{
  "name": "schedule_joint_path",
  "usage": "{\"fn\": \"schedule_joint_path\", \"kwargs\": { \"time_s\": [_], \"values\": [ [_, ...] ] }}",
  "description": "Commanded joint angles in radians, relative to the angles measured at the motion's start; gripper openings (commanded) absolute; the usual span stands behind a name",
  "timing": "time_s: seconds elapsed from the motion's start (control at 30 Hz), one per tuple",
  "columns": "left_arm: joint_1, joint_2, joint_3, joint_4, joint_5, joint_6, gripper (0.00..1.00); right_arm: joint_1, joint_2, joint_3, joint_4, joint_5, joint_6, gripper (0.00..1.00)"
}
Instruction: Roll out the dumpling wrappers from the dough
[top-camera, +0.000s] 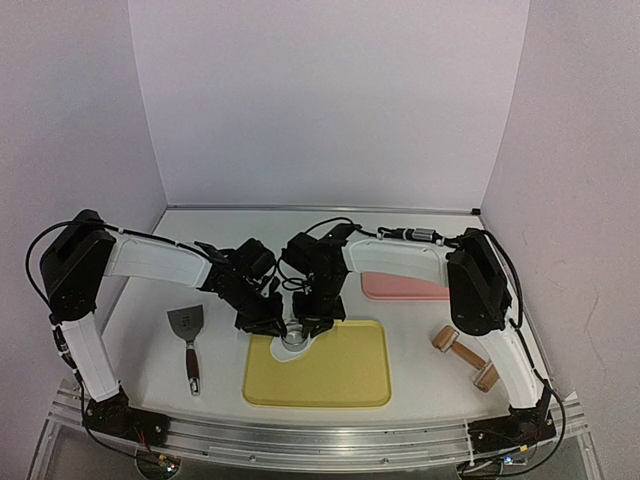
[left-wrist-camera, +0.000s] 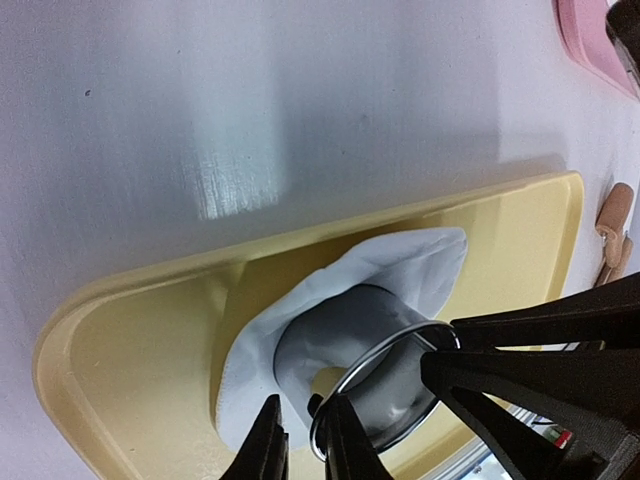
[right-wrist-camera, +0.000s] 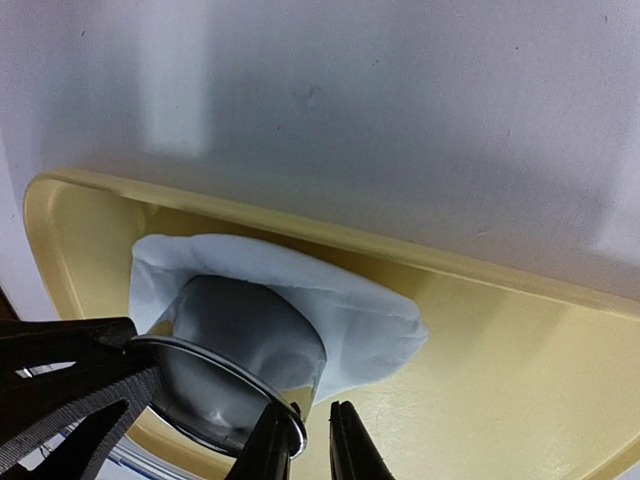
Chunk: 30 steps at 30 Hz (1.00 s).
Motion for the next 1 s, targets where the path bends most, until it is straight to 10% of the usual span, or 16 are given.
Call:
{"fn": "schedule_joint_path", "kwargs": {
  "time_s": [0.0,0.43,0.97],
  "values": [
    [0.0,-0.001,0.047,-0.028,-0.047,0.019,0.19,0.001,0.007,0.045,-0.025,-0.015,0.01,0.2],
    [0.0,-0.154,-0.008,0.004,-0.116,0.005,0.5,-0.011,-0.117,-0.011,0.003,0.047,-0.007,0.44],
    [0.007,-0.261,-0.109,-0.028,-0.179,-0.05,0.56,-0.129,-0.286,-0.267,0.124,0.006,-0.053,0.53]
  ]
}}
